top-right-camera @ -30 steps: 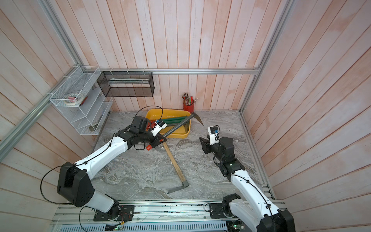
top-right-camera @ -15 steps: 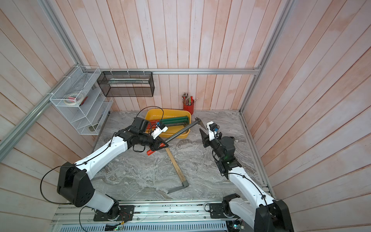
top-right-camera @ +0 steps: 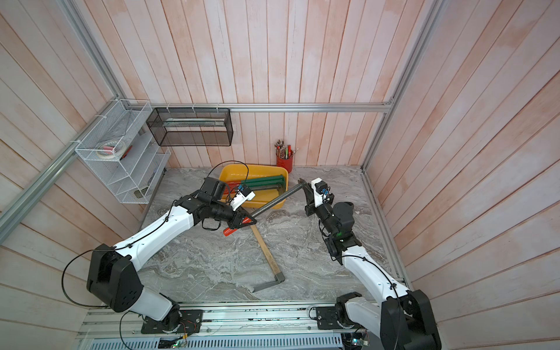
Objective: Put the small hoe into the storage box
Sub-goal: Place the hoe in the storage box.
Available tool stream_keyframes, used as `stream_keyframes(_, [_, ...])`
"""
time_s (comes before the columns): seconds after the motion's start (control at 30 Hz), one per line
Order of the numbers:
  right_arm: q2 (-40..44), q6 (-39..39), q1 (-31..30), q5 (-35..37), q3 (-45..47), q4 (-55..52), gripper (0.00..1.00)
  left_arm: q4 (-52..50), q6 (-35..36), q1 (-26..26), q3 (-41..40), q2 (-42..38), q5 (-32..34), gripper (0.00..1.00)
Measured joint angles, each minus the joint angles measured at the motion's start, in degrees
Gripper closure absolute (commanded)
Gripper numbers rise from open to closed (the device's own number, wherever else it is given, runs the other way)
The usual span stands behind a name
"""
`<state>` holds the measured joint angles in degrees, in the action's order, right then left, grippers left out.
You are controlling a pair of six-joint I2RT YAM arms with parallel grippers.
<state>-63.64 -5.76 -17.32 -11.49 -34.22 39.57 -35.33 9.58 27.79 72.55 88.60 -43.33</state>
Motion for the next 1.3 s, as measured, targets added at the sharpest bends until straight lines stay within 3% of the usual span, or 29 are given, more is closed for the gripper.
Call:
stream_keyframes(0.1, [-0.4, -4.0, 0.0, -0.5, -0.1, -0.1, 1.00, 0.0, -1.3, 0.1, 0.0, 0.0, -0.2, 1.00])
stream_keyframes(0.2, [-1.4, -5.7, 0.1, -1.1, -0.1, -0.6, 1.00, -0.7, -2.1, 0.2, -0.1, 0.0, -0.1, 0.98])
stream_keyframes(0.27, [-1.5, -5.7, 0.1, -1.3, -0.2, -0.7, 1.00, -0.7, -2.3, 0.2, -0.2, 0.0, 0.1, 0.71])
stream_keyframes(0.33, [-1.5, -5.9, 0.1, -1.0, -1.5, -3.3, 1.00, 0.7, -2.0, 0.4, -0.5, -0.2, 0.7, 0.36])
stream_keyframes(0.43, [-2.4, -5.9, -0.5, -1.0, -5.2, -10.5, 1.00, 4.6, -1.6, 1.5, -0.6, -1.2, 5.4, 0.22])
stream_keyframes(0.57, [-5.0, -6.8, -1.8, 0.7, -14.2, -23.1, 1.00, 7.6, 0.4, 6.0, -0.7, -2.3, 19.7, 0.21])
stream_keyframes(0.67, [-6.6, -8.3, -3.3, 4.5, -20.5, -32.2, 1.00, 9.3, 2.6, 9.0, -0.7, -2.1, 31.3, 0.21])
stream_keyframes(0.73, [-6.8, -8.7, -4.4, 7.3, -23.2, -37.4, 1.00, 9.9, 3.8, 10.2, -0.7, -1.8, 37.8, 0.27])
stream_keyframes(0.83, [-7.3, -8.9, -5.9, 11.0, -26.9, -43.6, 1.00, 10.8, 5.1, 10.8, -0.9, -1.6, 43.4, 0.46])
stream_keyframes(1.1, [-8.0, -10.2, -7.1, 13.5, -29.6, -47.5, 1.00, 10.1, 11.8, 13.3, -1.7, -0.9, 44.0, 1.00])
stream_keyframes(1.27, [-8.3, -9.9, -7.1, 13.4, -29.6, -48.0, 1.00, 10.2, 12.1, 13.1, -2.0, -0.8, 43.6, 1.00])
stream_keyframes(1.3, [-8.3, -9.9, -7.1, 13.4, -29.6, -48.0, 0.93, 10.2, 12.1, 13.1, -2.0, -0.9, 43.5, 1.00])
